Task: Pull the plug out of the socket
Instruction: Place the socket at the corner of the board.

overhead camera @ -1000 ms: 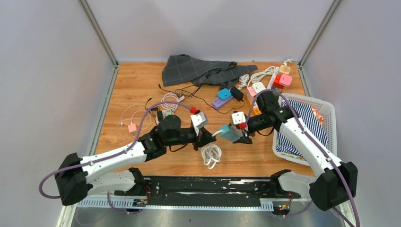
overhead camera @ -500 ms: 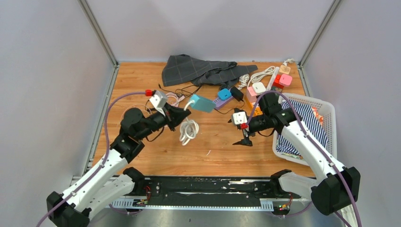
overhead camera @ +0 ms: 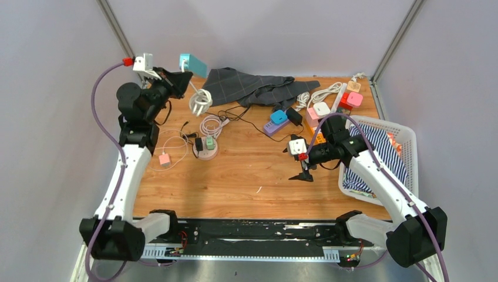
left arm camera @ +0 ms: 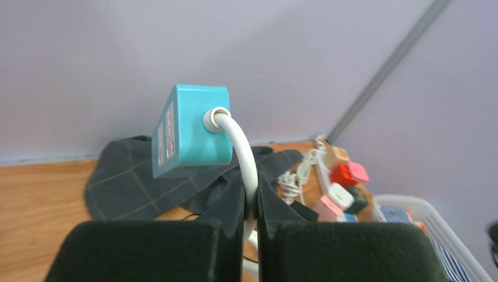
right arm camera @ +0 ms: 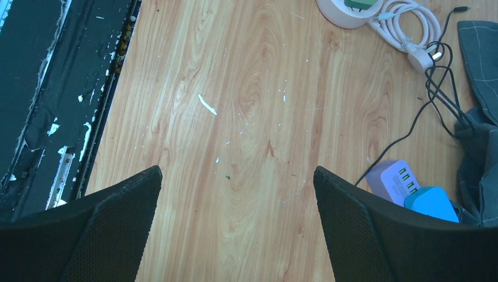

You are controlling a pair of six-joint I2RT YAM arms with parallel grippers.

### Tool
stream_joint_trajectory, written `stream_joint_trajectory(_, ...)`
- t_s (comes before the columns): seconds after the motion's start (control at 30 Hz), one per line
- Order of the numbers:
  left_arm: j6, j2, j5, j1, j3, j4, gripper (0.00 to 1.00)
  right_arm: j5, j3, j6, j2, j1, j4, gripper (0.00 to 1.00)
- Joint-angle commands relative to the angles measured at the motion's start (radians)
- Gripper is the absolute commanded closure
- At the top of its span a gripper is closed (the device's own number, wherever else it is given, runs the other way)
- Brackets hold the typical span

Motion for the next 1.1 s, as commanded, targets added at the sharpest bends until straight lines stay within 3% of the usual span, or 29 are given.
stream_joint_trajectory(0.0,-0.028,0.125,-0.112,0.098,0.071,0.043,1.00,-0.017,-0.020,0.010,-0.014,0.011,0.007,0.00)
stream_joint_trajectory(0.1,-0.053,0.212,-0.203,0.153,0.107,0.043,0.96,-0.025,-0.022,0.011,-0.010,0.011,0.011,0.00)
stream_joint_trajectory(0.23,-0.132,0.320,-0.327,0.220,0.149,0.041,1.00,-0.022,-0.025,0.009,-0.008,0.011,0.012,0.00)
stream_joint_trajectory(0.47,-0.146,0.422,-0.624,0.231,0.191,-0.008,1.00,-0.014,-0.028,0.006,-0.009,0.010,0.016,0.00)
stream_joint_trajectory(0.6,-0.207,0.525,-0.781,0.230,0.297,-0.195,1.00,-0.015,-0.028,0.004,0.002,0.011,0.016,0.00)
stream_joint_trajectory(0.67,-0.272,0.615,-0.863,0.230,0.421,-0.406,1.00,-0.015,-0.029,0.004,0.008,0.011,0.017,0.00)
stream_joint_trajectory(0.77,-0.344,0.750,-0.900,0.230,0.576,-0.601,1.00,-0.011,-0.028,0.004,0.018,0.012,0.017,0.00)
stream_joint_trajectory(1.07,-0.392,0.966,-0.801,0.230,0.694,-0.607,1.00,0.007,-0.030,0.004,0.044,0.012,0.020,0.00)
